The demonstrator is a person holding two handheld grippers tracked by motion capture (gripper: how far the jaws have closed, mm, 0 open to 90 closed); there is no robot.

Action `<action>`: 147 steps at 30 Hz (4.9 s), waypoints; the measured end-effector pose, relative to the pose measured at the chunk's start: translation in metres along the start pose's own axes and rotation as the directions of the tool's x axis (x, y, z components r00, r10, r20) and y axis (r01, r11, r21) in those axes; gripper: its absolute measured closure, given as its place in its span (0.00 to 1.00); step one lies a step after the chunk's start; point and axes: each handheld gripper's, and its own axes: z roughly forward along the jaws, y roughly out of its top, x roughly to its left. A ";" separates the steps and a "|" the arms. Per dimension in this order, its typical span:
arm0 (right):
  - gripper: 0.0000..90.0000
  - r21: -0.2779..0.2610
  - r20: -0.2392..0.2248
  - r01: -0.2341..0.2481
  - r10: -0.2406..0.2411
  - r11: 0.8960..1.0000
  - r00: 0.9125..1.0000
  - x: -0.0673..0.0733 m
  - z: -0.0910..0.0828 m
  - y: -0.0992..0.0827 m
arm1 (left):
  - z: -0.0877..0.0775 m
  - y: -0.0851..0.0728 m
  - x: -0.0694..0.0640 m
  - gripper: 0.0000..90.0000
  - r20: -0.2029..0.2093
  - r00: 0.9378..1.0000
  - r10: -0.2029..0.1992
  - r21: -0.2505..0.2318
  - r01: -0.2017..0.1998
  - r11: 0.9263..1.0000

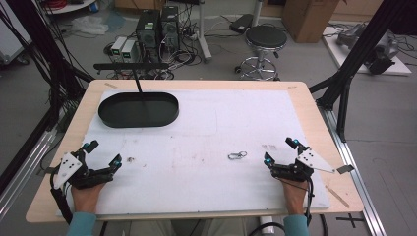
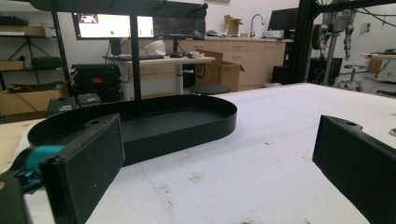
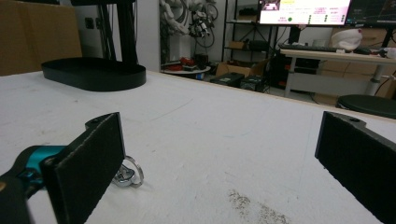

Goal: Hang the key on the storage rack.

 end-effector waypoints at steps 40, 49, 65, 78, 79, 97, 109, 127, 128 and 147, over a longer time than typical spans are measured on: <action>0.05 0.385 -0.511 0.325 -0.094 0.864 0.854 -0.007 0.072 0.076 | 0.000 0.000 0.000 0.03 0.003 1.000 0.001 0.001 -0.001 1.000; 0.06 0.447 -0.603 0.437 -0.098 0.780 0.792 0.000 0.094 0.074 | 0.000 0.000 0.000 0.03 0.002 1.000 0.002 0.001 -0.002 1.000; 0.20 0.517 -0.680 0.518 -0.041 0.681 0.732 0.002 0.117 0.065 | 0.000 0.000 0.000 0.03 0.004 1.000 0.005 0.001 -0.005 1.000; 0.38 0.545 -0.694 0.545 -0.022 0.636 0.720 0.001 0.125 0.059 | 0.000 0.000 0.000 0.03 0.005 1.000 0.007 0.003 -0.007 1.000; 0.41 0.545 -0.699 0.547 -0.016 0.636 0.714 0.001 0.125 0.058 | 0.000 0.000 0.000 0.03 0.005 1.000 0.008 0.003 -0.008 1.000; 0.71 0.554 -0.734 0.593 0.006 0.584 0.680 0.004 0.130 0.053 | 0.000 0.000 0.000 0.03 0.004 1.000 0.010 0.002 -0.010 1.000; 0.87 0.543 -0.746 0.617 -0.010 0.569 0.665 0.005 0.131 0.054 | 0.000 0.000 0.000 0.03 0.004 1.000 0.008 0.000 -0.008 1.000; 0.99 0.562 -0.730 0.599 0.002 0.571 0.683 0.007 0.130 0.055 | -0.001 0.000 -0.001 0.03 0.002 1.000 0.009 -0.004 -0.009 1.000; 0.99 0.564 -0.727 0.590 0.009 0.579 0.687 0.007 0.130 0.056 | -0.001 0.000 -0.001 0.03 0.003 1.000 0.013 -0.005 -0.013 1.000; 0.99 0.453 -0.707 0.422 0.028 0.785 0.707 0.010 0.123 0.075 | 0.008 0.012 0.003 0.03 0.090 0.996 -0.028 0.053 0.023 0.998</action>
